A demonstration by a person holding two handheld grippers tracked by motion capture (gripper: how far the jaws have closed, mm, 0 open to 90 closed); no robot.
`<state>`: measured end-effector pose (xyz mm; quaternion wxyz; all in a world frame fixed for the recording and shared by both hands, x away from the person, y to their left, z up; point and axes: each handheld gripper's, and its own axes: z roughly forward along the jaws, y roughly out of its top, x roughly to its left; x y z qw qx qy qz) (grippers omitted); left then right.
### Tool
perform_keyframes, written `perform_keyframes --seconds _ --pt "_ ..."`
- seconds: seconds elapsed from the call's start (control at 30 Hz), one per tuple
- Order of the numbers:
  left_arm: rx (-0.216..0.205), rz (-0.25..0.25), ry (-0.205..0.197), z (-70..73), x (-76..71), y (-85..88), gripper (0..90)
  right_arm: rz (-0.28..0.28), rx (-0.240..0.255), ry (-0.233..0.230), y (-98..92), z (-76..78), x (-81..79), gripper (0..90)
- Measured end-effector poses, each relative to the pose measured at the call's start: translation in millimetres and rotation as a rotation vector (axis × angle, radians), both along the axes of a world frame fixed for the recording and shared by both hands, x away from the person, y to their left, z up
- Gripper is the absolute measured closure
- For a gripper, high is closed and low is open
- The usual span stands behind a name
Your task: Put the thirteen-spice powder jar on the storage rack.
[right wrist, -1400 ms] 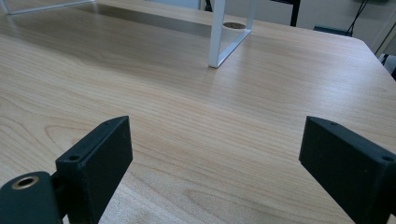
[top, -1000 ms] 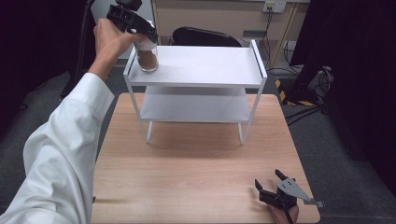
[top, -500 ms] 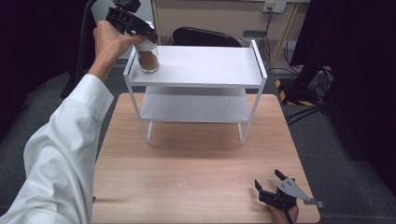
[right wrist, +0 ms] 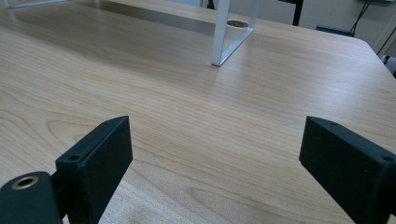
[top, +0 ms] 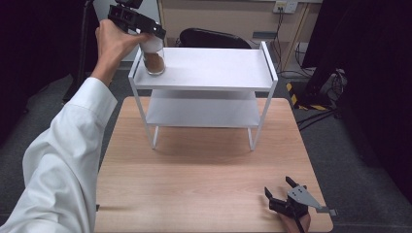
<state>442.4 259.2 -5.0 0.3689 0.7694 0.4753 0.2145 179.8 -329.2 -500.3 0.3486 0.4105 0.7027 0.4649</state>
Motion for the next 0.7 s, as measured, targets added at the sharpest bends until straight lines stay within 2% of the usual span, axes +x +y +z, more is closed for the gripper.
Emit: perform_keyframes --seconds 0.1,0.23,0.27,0.4,0.47,0.53,0.57,0.63,0.67,0.7 --pt "-0.008 -0.004 -0.024 5.3 -9.5 2.8 14.5 0.002 -0.004 0.0 0.2 0.1 0.1 9.3" --pt "-0.011 -0.012 -0.027 11.1 -15.6 7.1 14.7 0.0 0.0 0.0 0.0 0.0 -0.5 9.3" --pt "-0.012 -0.009 -0.042 12.0 -20.0 8.0 14.7 0.0 0.0 0.0 -0.1 0.0 -0.4 9.3" --pt "-0.052 -0.013 -0.072 19.5 -34.7 18.1 14.4 -0.002 0.0 0.001 0.3 0.2 -0.3 9.3" --pt "-0.054 -0.013 -0.076 21.4 -38.1 19.2 14.2 -0.002 0.0 0.001 0.4 0.2 -0.4 9.3" --pt "-0.044 -0.018 -0.094 26.8 -50.9 20.5 13.1 -0.002 -0.001 0.002 0.5 0.3 -0.5 9.3" --pt "-0.044 -0.018 -0.094 26.8 -50.9 20.5 12.1 -0.002 -0.001 0.002 0.5 0.2 -0.4 9.3" --pt "-0.041 -0.028 -0.107 30.2 -60.3 22.2 11.3 -0.002 -0.002 0.002 0.6 0.3 -0.4 9.3" --pt "-0.035 -0.041 -0.118 33.2 -69.7 23.8 10.9 0.0 -0.008 0.001 0.8 0.4 -0.3 9.3" --pt "-0.035 -0.041 -0.118 33.2 -69.7 23.8 10.1 0.0 -0.008 0.001 0.8 0.4 -0.3 9.3"
